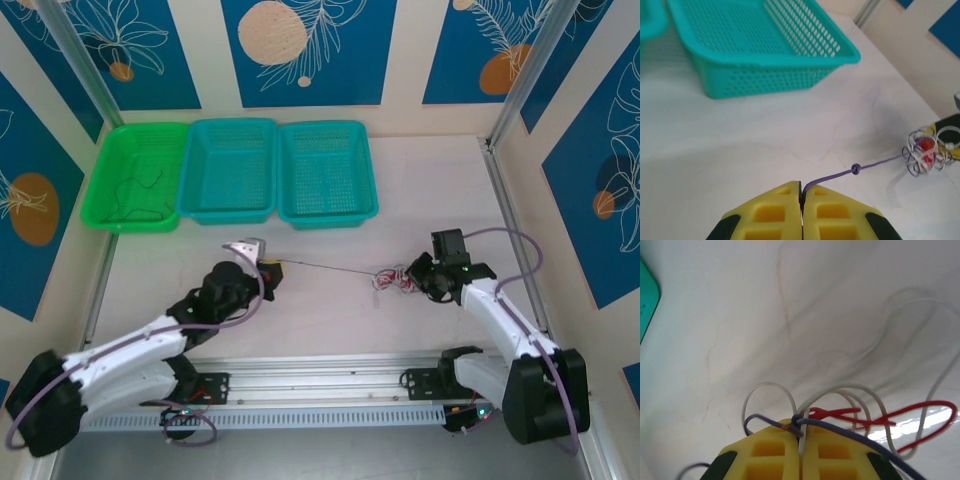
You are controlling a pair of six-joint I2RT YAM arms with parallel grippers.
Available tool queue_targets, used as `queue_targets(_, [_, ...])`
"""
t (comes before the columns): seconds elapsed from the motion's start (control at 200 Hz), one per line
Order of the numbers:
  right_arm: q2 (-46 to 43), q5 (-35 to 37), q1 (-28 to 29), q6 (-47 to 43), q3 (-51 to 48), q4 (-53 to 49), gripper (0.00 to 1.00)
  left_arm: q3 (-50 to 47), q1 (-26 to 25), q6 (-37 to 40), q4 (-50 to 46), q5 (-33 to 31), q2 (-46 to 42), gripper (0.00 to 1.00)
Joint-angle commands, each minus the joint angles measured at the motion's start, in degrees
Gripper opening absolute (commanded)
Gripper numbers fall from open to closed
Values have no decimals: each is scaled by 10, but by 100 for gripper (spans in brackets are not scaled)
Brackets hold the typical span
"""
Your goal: Untangle the cables
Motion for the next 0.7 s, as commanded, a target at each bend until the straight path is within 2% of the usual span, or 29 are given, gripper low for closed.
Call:
queue_targets(0.0, [-46, 92, -28, 34, -26, -32, 6, -30, 37, -25, -128, -104, -88, 0])
queue_targets(0.125, [-71, 107, -10, 56, -49, -2, 4, -69, 53, -55, -148, -103, -164, 0])
queue_targets(0.2, [-56, 118, 20, 50, -48, 15, 5, -73, 53, -61, -170, -104, -175, 0])
queue_targets(0.275, [-22, 168, 34, 43, -23, -21, 5, -43, 54, -37, -238, -136, -172, 0])
queue_targets(0.355, [-2, 221, -1, 56, 7, -88, 8, 17, 66, -33, -373, -227, -164, 0])
queue_targets(0.395, [-10, 203, -43, 56, 4, -88, 9, 47, 86, -45, -441, -265, -154, 0])
queue_targets(0.43, [-26, 167, -83, 55, -7, -73, 8, 65, 110, -46, -480, -274, -146, 0])
queue_targets(0.485, [-55, 104, -138, 52, -33, -33, 4, 74, 154, -40, -498, -247, -136, 0])
queue_targets(0.505, [-66, 83, -150, 49, -42, -16, 0, 72, 167, -35, -493, -227, -134, 0])
queue_targets(0.535, [-76, 56, -158, 43, -53, 12, 0, 64, 181, -26, -473, -191, -132, 0])
queue_targets(0.59, [-82, 23, -148, 27, -61, 44, 0, 40, 190, -9, -416, -122, -126, 0])
queue_targets(0.695, [-61, 41, -105, 14, -37, 23, 0, 9, 190, -24, -352, -74, -84, 0])
